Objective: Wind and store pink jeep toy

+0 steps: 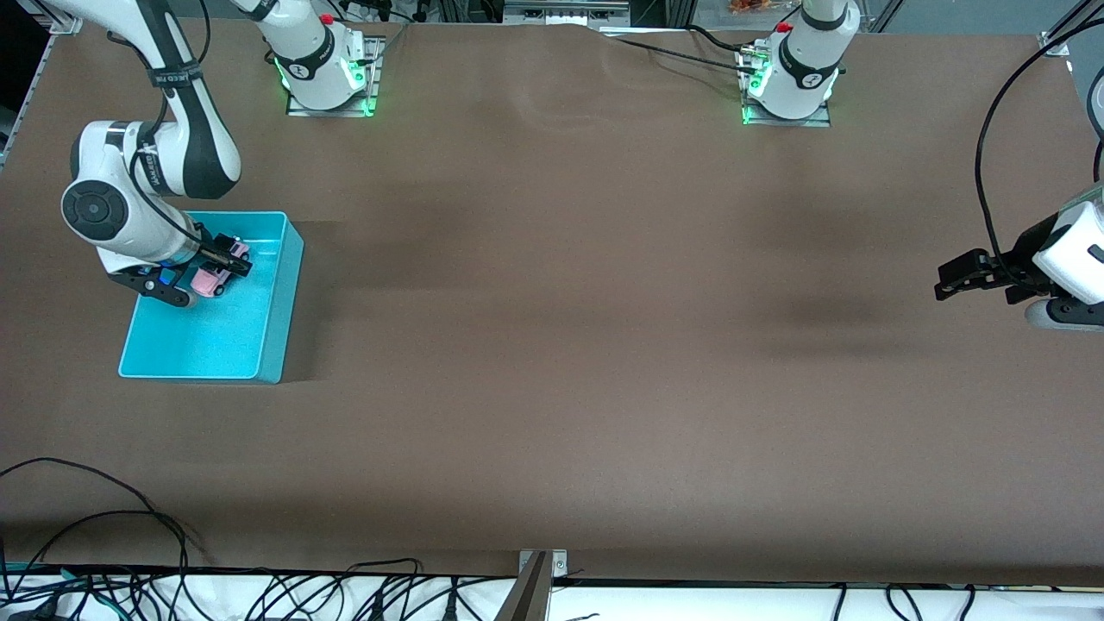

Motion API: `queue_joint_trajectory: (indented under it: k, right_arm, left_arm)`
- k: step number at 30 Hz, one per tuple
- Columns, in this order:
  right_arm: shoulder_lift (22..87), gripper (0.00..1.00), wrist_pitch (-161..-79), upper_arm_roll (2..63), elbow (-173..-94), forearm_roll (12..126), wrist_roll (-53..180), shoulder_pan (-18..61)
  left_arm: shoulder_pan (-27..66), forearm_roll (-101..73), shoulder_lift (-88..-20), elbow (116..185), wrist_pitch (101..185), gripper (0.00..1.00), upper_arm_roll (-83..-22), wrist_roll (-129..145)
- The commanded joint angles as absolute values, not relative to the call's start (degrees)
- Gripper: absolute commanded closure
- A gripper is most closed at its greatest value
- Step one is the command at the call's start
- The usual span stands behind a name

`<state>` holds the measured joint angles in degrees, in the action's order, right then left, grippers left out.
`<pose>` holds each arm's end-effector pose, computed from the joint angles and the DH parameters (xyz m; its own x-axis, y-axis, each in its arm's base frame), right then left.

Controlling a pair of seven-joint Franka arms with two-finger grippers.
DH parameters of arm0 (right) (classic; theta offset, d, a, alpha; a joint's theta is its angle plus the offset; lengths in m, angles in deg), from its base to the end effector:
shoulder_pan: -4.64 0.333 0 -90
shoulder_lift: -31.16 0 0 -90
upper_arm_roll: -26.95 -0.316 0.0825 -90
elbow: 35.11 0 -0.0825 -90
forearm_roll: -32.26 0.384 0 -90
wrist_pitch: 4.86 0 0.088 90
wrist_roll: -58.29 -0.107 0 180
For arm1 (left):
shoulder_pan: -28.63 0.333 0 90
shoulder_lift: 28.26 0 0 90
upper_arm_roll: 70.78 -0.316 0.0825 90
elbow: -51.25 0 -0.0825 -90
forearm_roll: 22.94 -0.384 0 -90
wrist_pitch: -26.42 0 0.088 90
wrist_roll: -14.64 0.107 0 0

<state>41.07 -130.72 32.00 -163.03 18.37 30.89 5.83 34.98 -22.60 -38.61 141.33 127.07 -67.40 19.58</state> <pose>0.5175 -0.0435 0.2791 0.9158 -0.3850 -0.1147 -0.3468 -0.9018 0.2576 0.6179 0.0343 0.5342 0.9995 -0.0323 0.0055 -0.0324 -0.9993 0.0160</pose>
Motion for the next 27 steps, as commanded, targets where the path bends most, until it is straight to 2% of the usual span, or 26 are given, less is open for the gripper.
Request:
queue_joint_trajectory:
  k: [1,9,14,27]
  right_arm:
    - [39.0,0.0,-131.1,30.1,-161.9,18.5,27.0,5.7]
    - [37.1,0.0,-129.1,30.2,-154.5,29.1,27.2,5.6]
    - [37.2,0.0,-124.2,30.3,-149.5,32.3,27.3,5.7]
    - [37.1,0.0,-101.4,30.5,-136.6,34.2,42.9,5.7]
  left_arm:
    - [35.0,-21.7,-38.3,141.7,126.8,0.0,-67.4,20.7]
    - [35.1,-21.7,-38.3,141.7,126.8,0.0,-67.5,20.7]
    - [35.1,-21.7,-38.3,141.7,126.8,0.0,-67.4,20.7]
    - [35.0,-21.7,-38.1,141.3,126.7,0.0,-67.4,20.7]
